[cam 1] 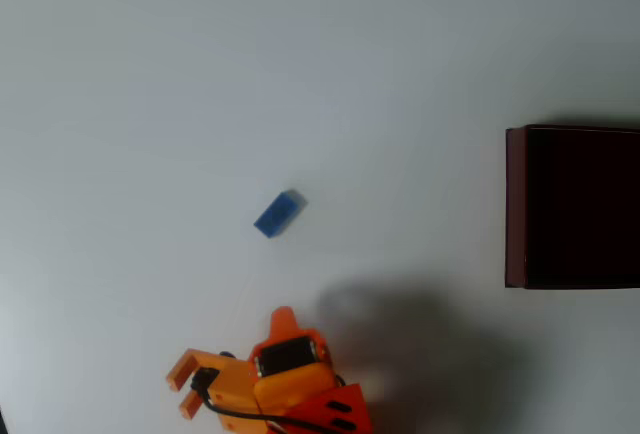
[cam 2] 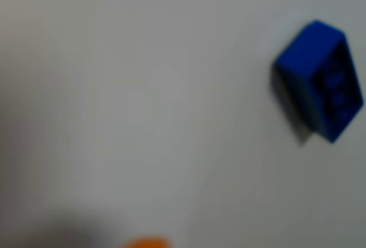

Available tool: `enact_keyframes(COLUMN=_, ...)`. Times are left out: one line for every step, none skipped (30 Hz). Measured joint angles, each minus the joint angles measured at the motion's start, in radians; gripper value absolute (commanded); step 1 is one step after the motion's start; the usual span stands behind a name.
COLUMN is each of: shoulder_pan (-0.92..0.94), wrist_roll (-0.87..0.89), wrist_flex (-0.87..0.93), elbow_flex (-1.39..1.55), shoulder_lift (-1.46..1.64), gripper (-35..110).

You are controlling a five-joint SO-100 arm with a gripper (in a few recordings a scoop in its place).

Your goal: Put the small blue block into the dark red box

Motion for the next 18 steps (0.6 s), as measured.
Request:
enact_keyframes(shoulder_pan=0.0, wrist_roll=0.0, wrist_flex=0.0, elbow_flex=0.0, shoulder_lift=0.0, gripper=0)
enact_keyframes(shoulder_pan=-0.002, wrist_roll=0.005, wrist_flex=0.006, elbow_flex=0.0, shoulder_lift=0.002, gripper=0)
enact_keyframes(shoulder_pan=-0.005, wrist_roll=0.005, wrist_flex=0.006, elbow_flex=0.0, shoulder_lift=0.003, gripper=0)
enact_keyframes(shoulder_pan=-0.011, wrist_roll=0.005, wrist_flex=0.008, elbow_flex=0.0, shoulder_lift=0.003, gripper=0)
enact_keyframes(shoulder_pan=-0.014, wrist_roll=0.005, wrist_flex=0.008, elbow_flex=0.0, shoulder_lift=0.006, gripper=0)
enact_keyframes(shoulder_pan=-0.015, wrist_roll=0.005, wrist_flex=0.009, elbow_flex=0.0, shoulder_lift=0.006, gripper=0)
enact_keyframes(shoulder_pan=-0.015, wrist_roll=0.005, wrist_flex=0.009, elbow_flex=0.0, shoulder_lift=0.008, gripper=0)
enact_keyframes(shoulder_pan=-0.015, wrist_roll=0.006, wrist_flex=0.009, elbow_flex=0.0, shoulder_lift=0.008, gripper=0)
enact_keyframes(shoulder_pan=-0.014, wrist_roll=0.006, wrist_flex=0.009, elbow_flex=0.0, shoulder_lift=0.008, gripper=0)
enact_keyframes(shoulder_pan=-0.014, wrist_roll=0.006, wrist_flex=0.009, elbow_flex=0.0, shoulder_lift=0.008, gripper=0)
enact_keyframes(shoulder_pan=-0.014, wrist_roll=0.006, wrist_flex=0.009, elbow_flex=0.0, shoulder_lift=0.008, gripper=0)
enact_keyframes(shoulder_pan=-0.014, wrist_roll=0.006, wrist_flex=0.009, elbow_flex=0.0, shoulder_lift=0.008, gripper=0)
enact_keyframes(shoulder_pan=-0.014, wrist_roll=0.006, wrist_flex=0.009, elbow_flex=0.0, shoulder_lift=0.008, gripper=0)
enact_keyframes(shoulder_pan=-0.014, wrist_roll=0.006, wrist_flex=0.009, elbow_flex=0.0, shoulder_lift=0.008, gripper=0)
enact_keyframes(shoulder_pan=-0.014, wrist_roll=0.006, wrist_flex=0.009, elbow_flex=0.0, shoulder_lift=0.008, gripper=1)
enact_keyframes(shoulder_pan=-0.014, wrist_roll=0.009, wrist_flex=0.009, elbow_flex=0.0, shoulder_lift=0.008, gripper=2)
enact_keyframes(shoulder_pan=-0.014, wrist_roll=0.018, wrist_flex=0.009, elbow_flex=0.0, shoulder_lift=0.008, gripper=2)
enact_keyframes(shoulder_pan=-0.009, wrist_roll=0.035, wrist_flex=0.011, elbow_flex=0.0, shoulder_lift=0.008, gripper=2)
